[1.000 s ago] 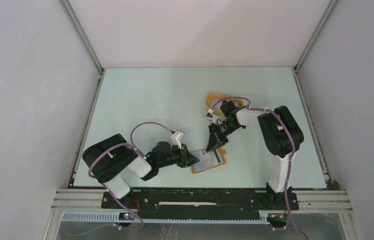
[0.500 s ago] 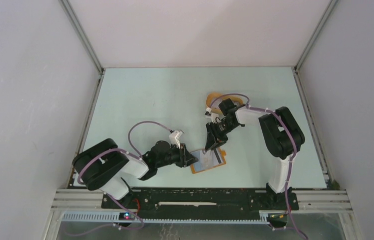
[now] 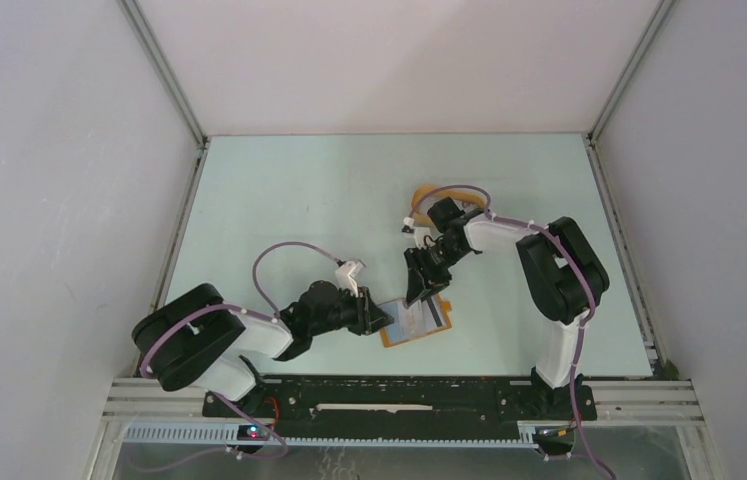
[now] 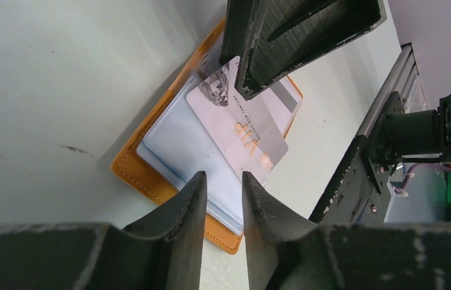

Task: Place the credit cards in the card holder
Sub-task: Insert the credit card into the card holder.

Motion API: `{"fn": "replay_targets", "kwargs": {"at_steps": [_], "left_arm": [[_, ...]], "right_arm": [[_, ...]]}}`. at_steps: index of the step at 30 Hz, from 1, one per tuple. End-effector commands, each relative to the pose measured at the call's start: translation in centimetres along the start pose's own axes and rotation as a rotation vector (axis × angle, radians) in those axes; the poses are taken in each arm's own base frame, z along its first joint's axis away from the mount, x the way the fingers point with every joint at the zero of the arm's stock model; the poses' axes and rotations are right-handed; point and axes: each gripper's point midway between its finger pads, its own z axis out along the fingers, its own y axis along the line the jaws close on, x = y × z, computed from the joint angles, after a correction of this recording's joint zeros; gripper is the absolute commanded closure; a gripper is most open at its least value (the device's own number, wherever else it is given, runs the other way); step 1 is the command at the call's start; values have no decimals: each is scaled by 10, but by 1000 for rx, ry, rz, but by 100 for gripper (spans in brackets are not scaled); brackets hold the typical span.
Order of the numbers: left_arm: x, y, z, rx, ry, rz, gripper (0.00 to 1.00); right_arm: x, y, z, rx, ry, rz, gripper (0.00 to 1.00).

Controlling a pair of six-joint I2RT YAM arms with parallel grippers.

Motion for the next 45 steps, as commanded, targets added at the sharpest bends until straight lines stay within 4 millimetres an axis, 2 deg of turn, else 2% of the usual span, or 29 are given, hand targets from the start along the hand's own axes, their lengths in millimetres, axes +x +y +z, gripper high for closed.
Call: {"fn": "replay_targets", "kwargs": {"at_steps": [1, 24, 32, 45], "left_arm": [[1, 7, -5, -27, -9, 6, 67], [4, 10, -3, -35, -12, -38, 64], [4, 10, -13, -32, -35, -51, 63], [10, 6, -19, -8, -33, -107, 61]], "right_arm": [[-12, 12, -5, 22, -38, -72, 49], [-1, 34, 19, 15, 27, -132, 42], [-6, 34, 8, 44, 1, -168, 41], [3, 23, 15, 108, 42, -160, 41]]}}
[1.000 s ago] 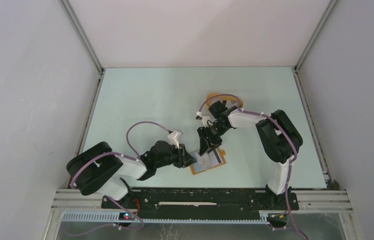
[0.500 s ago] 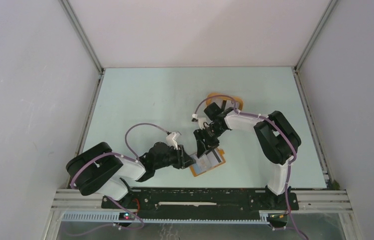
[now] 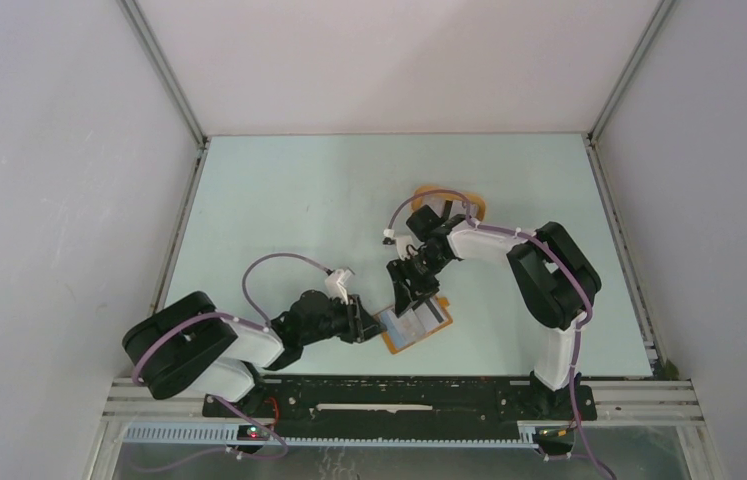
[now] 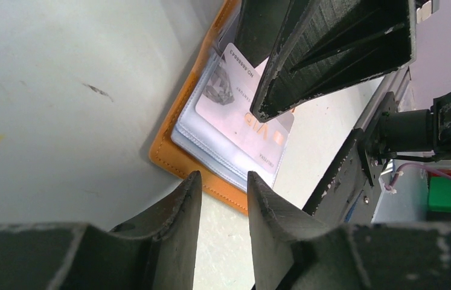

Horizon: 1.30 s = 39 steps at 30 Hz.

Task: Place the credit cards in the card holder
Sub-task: Insert the credit card into the card holder.

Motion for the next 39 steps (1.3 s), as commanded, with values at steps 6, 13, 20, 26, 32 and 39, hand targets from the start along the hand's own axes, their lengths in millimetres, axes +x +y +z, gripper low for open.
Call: {"fn": "replay_targets", "kwargs": {"at_steps": [6, 13, 20, 26, 32, 39], "left_arm": [[-4, -9, 6, 62, -28, -58, 60], [-2, -6, 10, 67, -29, -84, 60], [-1, -6, 15, 80, -36, -108, 60], [-1, -5, 15, 83, -47, -118, 61], [-2, -4, 14, 77, -50, -116, 61], [-2, -4, 12, 75, -56, -114, 61]], "right_arm": [[-4, 5, -1, 22, 0, -49, 41], [0, 12, 4, -25, 20, -47, 42], [1, 24, 4, -67, 23, -53, 44], [1, 31, 3, -102, 24, -50, 47], [-1, 36, -3, -126, 15, -57, 51], [-2, 33, -5, -129, 9, -54, 56]]}}
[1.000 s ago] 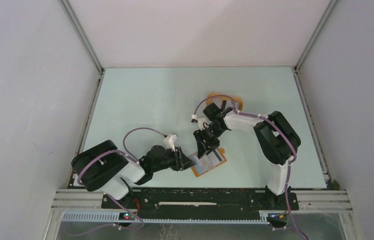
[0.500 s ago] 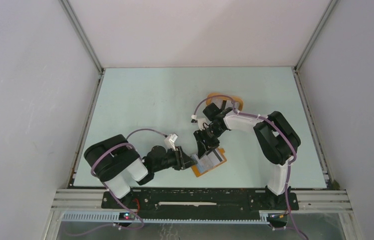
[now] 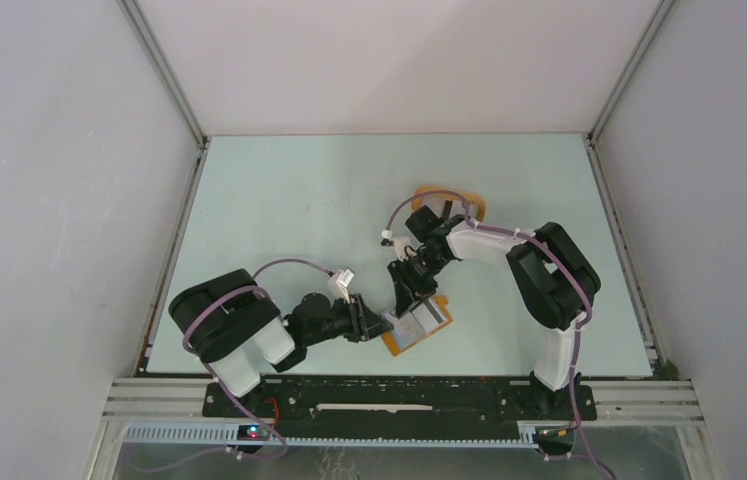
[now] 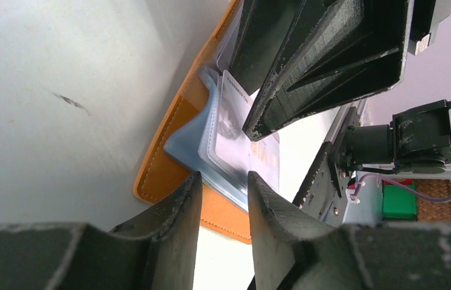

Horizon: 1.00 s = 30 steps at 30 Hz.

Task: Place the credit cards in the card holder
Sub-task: Insert the credit card into the card holder.

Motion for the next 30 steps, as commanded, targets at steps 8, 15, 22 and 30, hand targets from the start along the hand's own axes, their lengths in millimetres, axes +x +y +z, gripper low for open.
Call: {"fn": "replay_targets", "kwargs": {"at_steps": [8, 15, 22, 30], "left_arm": [[-5, 2, -8, -13, -34, 7, 60], [-6, 4, -12, -22, -40, 8, 60], [-8, 1, -14, -21, -43, 17, 60], [-10, -4, -15, -11, -46, 28, 61]], "right_arm": [[-7, 12, -8, -66, -6, 4, 48], [-7, 6, -9, -57, -8, 19, 48], [-9, 2, -14, -42, -19, -27, 41], [-16, -6, -26, 34, -59, -83, 34]]}}
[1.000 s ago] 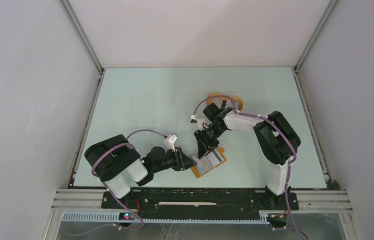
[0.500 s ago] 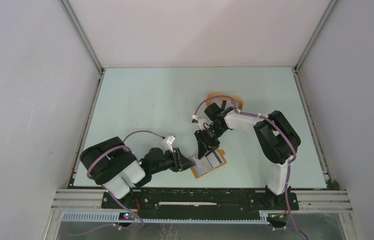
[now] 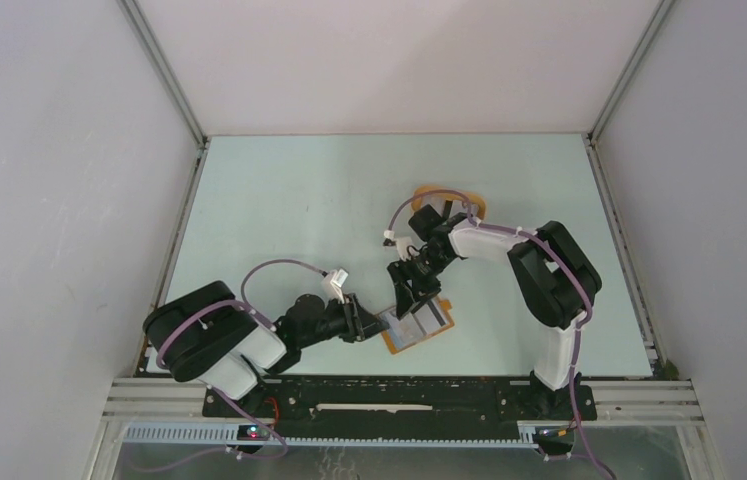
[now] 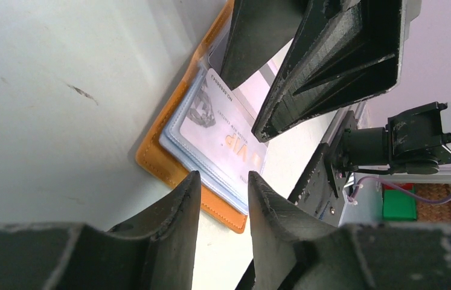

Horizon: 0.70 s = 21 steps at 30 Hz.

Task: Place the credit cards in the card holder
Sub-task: Insert the credit card into the card holder.

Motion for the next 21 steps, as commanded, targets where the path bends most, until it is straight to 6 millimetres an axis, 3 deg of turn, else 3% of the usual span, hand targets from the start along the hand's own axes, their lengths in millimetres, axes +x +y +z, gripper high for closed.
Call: {"fn": "replay_targets", "kwargs": {"at_steps": [1, 10, 17, 21], "left_arm": [[-5, 0, -3, 2, -21, 24, 61], [-8, -6, -1, 18, -21, 26, 64], [-9, -8, 1, 25, -23, 26, 67], [-9, -9, 3, 27, -15, 26, 67]], "right_arm": [[-19, 1, -22, 52, -75, -84, 34], [-22, 6, -36, 64, -107, -134, 41], [-20, -2, -30, 84, -86, -124, 75], [-15, -9, -20, 104, -52, -109, 83]]}}
